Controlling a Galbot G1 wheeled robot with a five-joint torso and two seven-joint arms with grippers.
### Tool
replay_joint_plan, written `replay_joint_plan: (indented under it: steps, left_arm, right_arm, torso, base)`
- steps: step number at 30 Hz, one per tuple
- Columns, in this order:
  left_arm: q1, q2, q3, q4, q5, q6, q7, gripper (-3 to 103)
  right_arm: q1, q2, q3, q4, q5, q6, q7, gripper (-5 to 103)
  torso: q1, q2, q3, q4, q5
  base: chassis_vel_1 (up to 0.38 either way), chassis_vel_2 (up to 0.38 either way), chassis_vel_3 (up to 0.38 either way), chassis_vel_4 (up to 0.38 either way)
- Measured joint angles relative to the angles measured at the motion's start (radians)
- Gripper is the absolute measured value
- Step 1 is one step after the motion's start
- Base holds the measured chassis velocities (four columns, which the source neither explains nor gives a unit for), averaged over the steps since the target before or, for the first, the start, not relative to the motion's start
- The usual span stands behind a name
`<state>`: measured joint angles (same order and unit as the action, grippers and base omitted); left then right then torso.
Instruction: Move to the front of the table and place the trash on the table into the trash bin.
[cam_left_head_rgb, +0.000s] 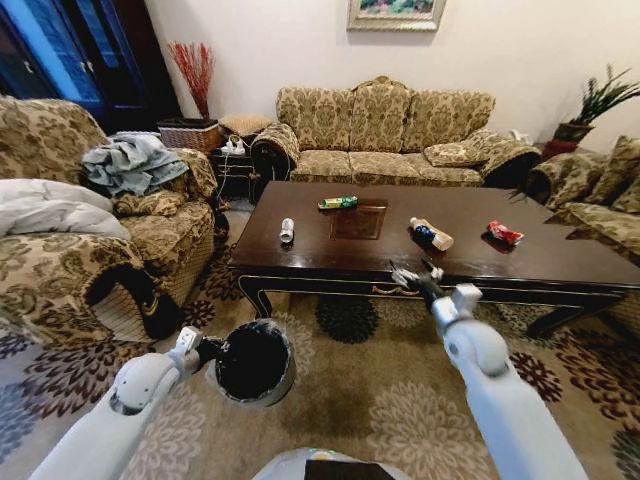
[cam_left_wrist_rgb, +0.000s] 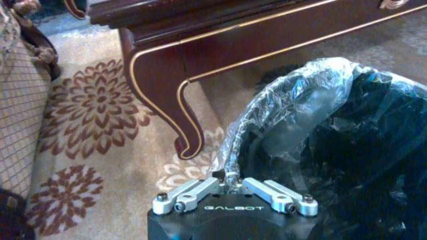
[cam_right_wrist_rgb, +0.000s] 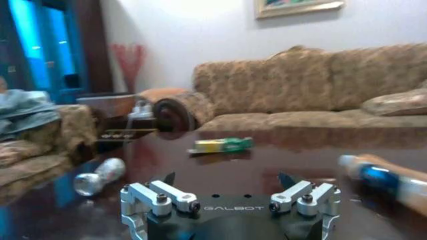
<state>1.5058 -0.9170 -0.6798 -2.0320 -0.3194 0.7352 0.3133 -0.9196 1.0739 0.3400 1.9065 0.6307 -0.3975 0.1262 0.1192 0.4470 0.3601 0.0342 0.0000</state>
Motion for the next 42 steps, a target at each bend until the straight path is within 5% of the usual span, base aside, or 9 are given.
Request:
replay_joint_plan:
  steps: [4,11,20,42]
  left_arm:
    - [0.006,-0.007,-0.010,-0.005,0.007,0.000,-0.002,1]
    - [0.016,-0.017,-0.026,-0.011,0.014,0.000,-0.003,1]
    - [0.003,-0.018,-0.023,-0.001,0.013,0.000,0.003,1]
    - [0.010,0.006,-0.027,0.008,0.016,0.000,0.040,1]
  right_arm:
    - [0.138,0.018,-0.112,-0.081,0.028,-0.011,0.030,100]
    - [0.409,0.207,-0.408,-0.321,0.017,-0.009,0.183,100]
    - [0.557,0.382,-0.510,-0.533,0.027,0.038,0.289,100]
    - [0.547,0.365,-0.536,-0.511,0.048,0.022,0.283,100]
  torso:
    - [0.000,0.000,0.000,0.0000,-0.0002]
    - [0.000,0.000,0.000,0.0005,-0.0003]
    - [0.000,0.000,0.000,0.0005,-0.0003]
    - [0.000,0.000,0.000,0.0001,0.0000]
  base:
    - [0.000,0.000,0.000,0.000]
    - [0.000,0.000,0.000,0.000]
    - [0.000,0.000,0.000,0.000]
    - [-0.029,0.028,0.029,-0.031]
